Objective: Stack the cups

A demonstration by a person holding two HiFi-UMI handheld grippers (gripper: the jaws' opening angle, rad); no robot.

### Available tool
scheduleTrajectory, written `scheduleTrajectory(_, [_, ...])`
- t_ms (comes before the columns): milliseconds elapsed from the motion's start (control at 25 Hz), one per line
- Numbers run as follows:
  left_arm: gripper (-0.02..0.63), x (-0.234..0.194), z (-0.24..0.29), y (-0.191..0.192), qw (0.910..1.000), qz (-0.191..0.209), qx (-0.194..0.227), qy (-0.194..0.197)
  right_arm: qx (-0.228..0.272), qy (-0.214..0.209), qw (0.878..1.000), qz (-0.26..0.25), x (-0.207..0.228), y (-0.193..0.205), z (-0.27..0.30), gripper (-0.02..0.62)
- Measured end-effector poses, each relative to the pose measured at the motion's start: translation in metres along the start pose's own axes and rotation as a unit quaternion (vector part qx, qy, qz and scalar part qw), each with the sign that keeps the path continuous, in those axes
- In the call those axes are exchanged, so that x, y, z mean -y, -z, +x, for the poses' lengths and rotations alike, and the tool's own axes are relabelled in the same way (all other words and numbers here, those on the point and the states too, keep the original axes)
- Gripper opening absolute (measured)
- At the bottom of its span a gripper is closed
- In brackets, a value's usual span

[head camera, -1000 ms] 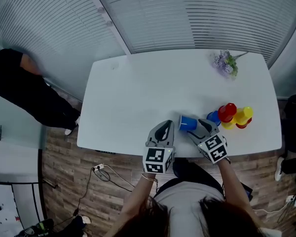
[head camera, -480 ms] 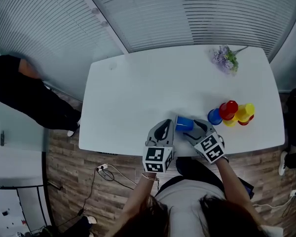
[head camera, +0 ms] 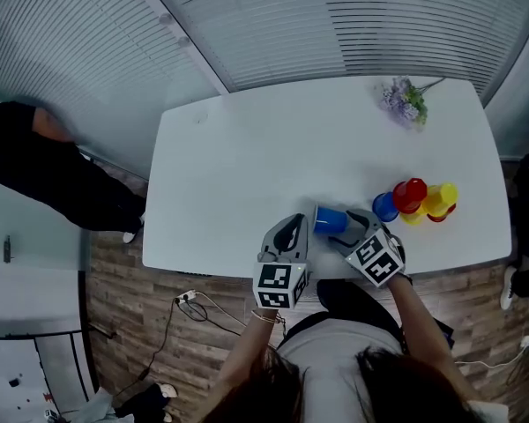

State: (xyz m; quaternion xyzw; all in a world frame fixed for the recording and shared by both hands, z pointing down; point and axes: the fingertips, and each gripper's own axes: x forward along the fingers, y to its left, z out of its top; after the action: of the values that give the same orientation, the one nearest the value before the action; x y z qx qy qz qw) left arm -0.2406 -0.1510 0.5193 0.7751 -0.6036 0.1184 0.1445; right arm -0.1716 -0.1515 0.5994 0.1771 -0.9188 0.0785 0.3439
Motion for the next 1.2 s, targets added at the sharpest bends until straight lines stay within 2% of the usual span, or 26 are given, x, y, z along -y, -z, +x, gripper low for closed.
scheduleTrajectory(240, [0.028,0.003,0.002,-0.001,1.0000,0.005,0.002,0.002,-0.018,-0.005,1.000,-0.024,0.006,0.000,0.007,0.322])
scheduleTrajectory(400, [0.028,-0.001,0.001,0.001,1.0000,0.000,0.001,-0.007,-0.022,-0.005,0.999,-0.030,0.006,0.005,0.007,0.282])
scheduleTrajectory(760, [0.028,-0.005,-0.011,0.002,0.9996,-0.008,0.009,-0.026,0.027,0.006,0.999,-0.015,-0.005,-0.010,-0.022,0.272])
scheduleTrajectory(1200, [0.028,0.028,-0.033,0.002,0.9987,-0.013,0.037,-0.033,0.072,0.036,0.996,-0.040,-0.009,-0.029,-0.093,0.265])
